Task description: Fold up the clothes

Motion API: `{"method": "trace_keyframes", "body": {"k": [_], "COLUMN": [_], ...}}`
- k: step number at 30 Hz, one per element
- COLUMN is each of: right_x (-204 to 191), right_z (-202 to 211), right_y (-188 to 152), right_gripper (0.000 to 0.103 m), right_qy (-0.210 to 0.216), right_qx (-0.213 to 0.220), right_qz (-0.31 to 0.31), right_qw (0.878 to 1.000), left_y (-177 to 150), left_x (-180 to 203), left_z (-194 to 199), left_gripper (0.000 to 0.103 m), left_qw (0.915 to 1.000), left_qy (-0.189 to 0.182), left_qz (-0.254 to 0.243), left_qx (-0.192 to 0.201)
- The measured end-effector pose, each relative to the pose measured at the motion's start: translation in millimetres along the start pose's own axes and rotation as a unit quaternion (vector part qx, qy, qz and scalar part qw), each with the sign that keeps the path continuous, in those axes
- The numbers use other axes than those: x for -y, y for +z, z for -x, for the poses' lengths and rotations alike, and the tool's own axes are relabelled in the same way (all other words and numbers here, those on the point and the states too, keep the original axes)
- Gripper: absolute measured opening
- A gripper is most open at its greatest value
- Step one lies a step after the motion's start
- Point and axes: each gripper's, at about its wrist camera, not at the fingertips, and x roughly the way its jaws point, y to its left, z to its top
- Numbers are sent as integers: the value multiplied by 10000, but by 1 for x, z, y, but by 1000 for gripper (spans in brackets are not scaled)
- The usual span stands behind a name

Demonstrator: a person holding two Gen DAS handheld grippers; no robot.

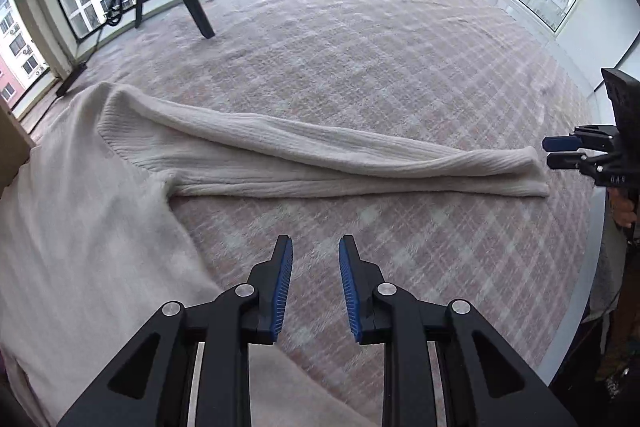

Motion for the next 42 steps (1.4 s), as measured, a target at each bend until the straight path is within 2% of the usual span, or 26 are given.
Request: {"method": "trace_keyframes", "body": {"k": [4,5,6,7,8,13,15,16,18,19,22,24,28,31,35,36,38,40,42], "right_x": [-11,-9,-7,-5,-3,22,36,37,33,33,37,48,58,50,25,18,4,-4,-6], "right_z": [-10,-10,-9,-8,-8,22,32,35,35,31,21,18,9,3,-4,-5,-10,-10,-2], "right_y": [0,0,1,2,2,0,0,1,0,1,-3,-9,-16,-14,-9,-10,-9,-7,-2], "right_gripper": [37,34,29,9,7,7,8,9,18,28,29,29,29,38,37,35,8,8,8], "right_qy": [-295,-252,-210,-167,-124,207,217,113,-191,-249,-334,-268,-299,-518,-683,-729,-759,-741,-631], "right_qx": [-69,-82,-94,-106,-118,240,464,544,437,383,220,156,211,292,322,327,287,332,445], "right_qz": [539,484,429,374,319,-355,-758,-744,-546,-517,-571,-970,-1563,-1358,-781,-613,-288,-211,-335], "right_qw": [9981,9985,9988,9991,9993,9989,9958,9957,9974,9976,9976,9948,9870,9890,9941,9949,9963,9965,9964], "left_y": [16,21,26,32,37,67,79,84,85,82,64,49,7,-34,-85,-97,-121,-143,-161], "left_x": [20,23,27,30,33,46,45,43,39,35,21,9,-18,-37,-65,-67,-63,-50,-33], "left_z": [-27,-32,-34,-37,-39,-42,-46,-47,-38,-30,-11,0,33,56,75,79,84,87,84], "left_gripper": [23,23,23,23,23,26,28,28,28,28,29,29,29,29,29,29,29,29,29], "left_qw": [9990,9988,9986,9984,9981,9969,9979,9982,9982,9980,9981,9985,9992,9971,9905,9887,9873,9873,9852], "left_qy": [-10,-37,-102,-167,-232,-401,-242,-137,-10,-50,55,163,106,207,96,34,-23,-201,-650], "left_qz": [-393,-432,-451,-470,-490,-667,-603,-582,-594,-594,-556,-463,100,597,1342,1481,1582,1576,1581], "left_qx": [-224,-249,-258,-268,-278,-128,-60,-22,125,222,264,221,363,429,282,224,112,92,83]}}
